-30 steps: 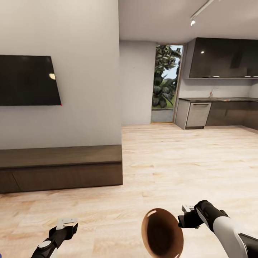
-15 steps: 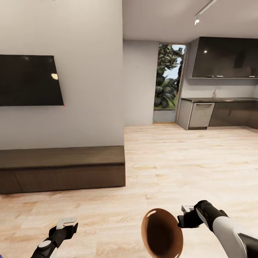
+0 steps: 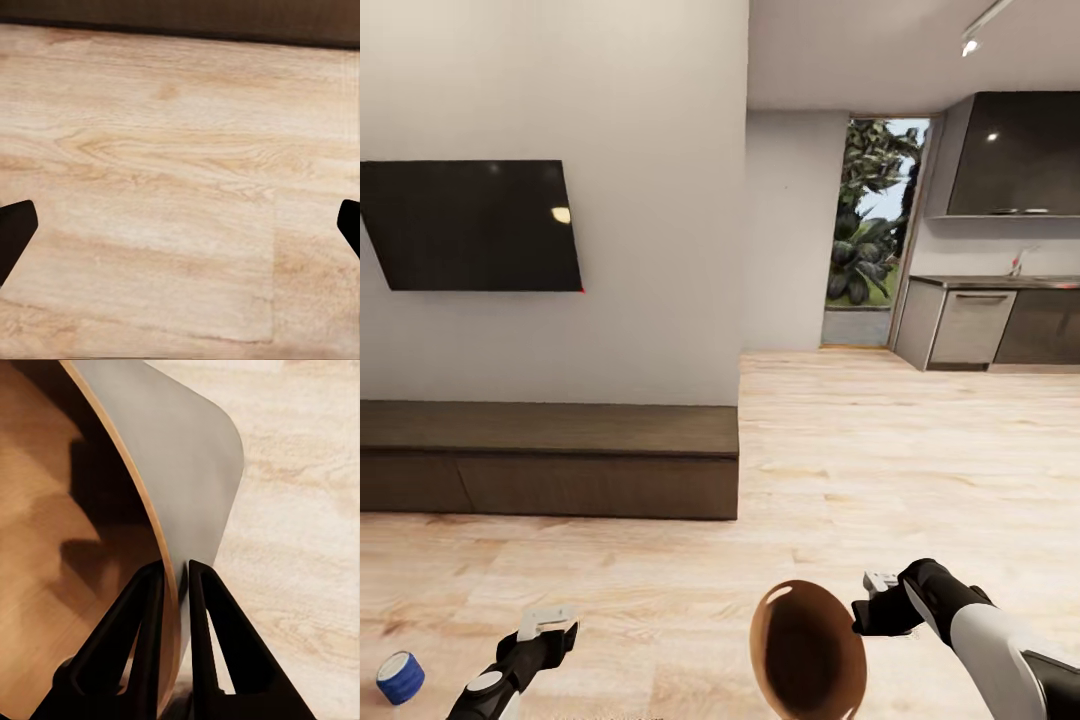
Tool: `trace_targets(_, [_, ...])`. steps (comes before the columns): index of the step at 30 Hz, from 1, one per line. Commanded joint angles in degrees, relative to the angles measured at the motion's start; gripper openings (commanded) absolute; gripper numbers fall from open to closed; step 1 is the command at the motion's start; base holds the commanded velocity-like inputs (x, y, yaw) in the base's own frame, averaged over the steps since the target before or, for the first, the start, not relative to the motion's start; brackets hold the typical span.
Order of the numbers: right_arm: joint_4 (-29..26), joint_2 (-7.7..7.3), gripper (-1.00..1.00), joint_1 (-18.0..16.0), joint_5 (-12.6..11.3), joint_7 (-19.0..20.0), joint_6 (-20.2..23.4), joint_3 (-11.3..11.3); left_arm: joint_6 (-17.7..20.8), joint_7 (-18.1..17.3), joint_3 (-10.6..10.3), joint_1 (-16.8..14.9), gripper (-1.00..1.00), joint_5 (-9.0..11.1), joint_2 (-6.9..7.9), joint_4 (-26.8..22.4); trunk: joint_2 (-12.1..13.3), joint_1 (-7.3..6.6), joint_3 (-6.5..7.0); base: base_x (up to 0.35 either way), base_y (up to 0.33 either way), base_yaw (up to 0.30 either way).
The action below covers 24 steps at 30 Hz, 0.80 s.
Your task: Put the three can of soda from the living room inside the tash can in the kitchen.
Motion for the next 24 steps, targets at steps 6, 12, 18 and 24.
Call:
trace_targets(6, [0.00, 0.09, -1.00, 0.01, -0.94, 0.20, 0.27, -0.53, 0.01, -0.09, 0.03, 0.00, 1.00, 0.01, 0.00, -0.37, 0.00, 0.00, -0.02, 0.000, -0.135, 0.240])
trace_targets(12, [-0.03, 0.05, -1.00, -0.02, -0.94, 0.21, 0.08, -0.56, 0.01, -0.03, 0.04, 0.00, 1.00, 0.01, 0.00, -0.46, 0.00, 0.00, -0.13, 0.000, -0.157, 0.094])
trace_targets(18, [-0.01, 0.07, -1.00, -0.01, -1.00, 0.26, -0.07, -0.58, 0.01, -0.02, 0.03, 0.00, 1.00, 0.01, 0.00, -0.44, 0.00, 0.00, -0.14, 0.000, -0.159, 0.004])
trace_targets(24, [0.00, 0.66, -1.00, -0.02, -1.01, 0.30, -0.04, -0.52, 0.01, -0.02, 0.07, 0.00, 1.00, 0.01, 0.00, -0.17, 0.00, 0.00, -0.14, 0.000, -0.158, 0.001])
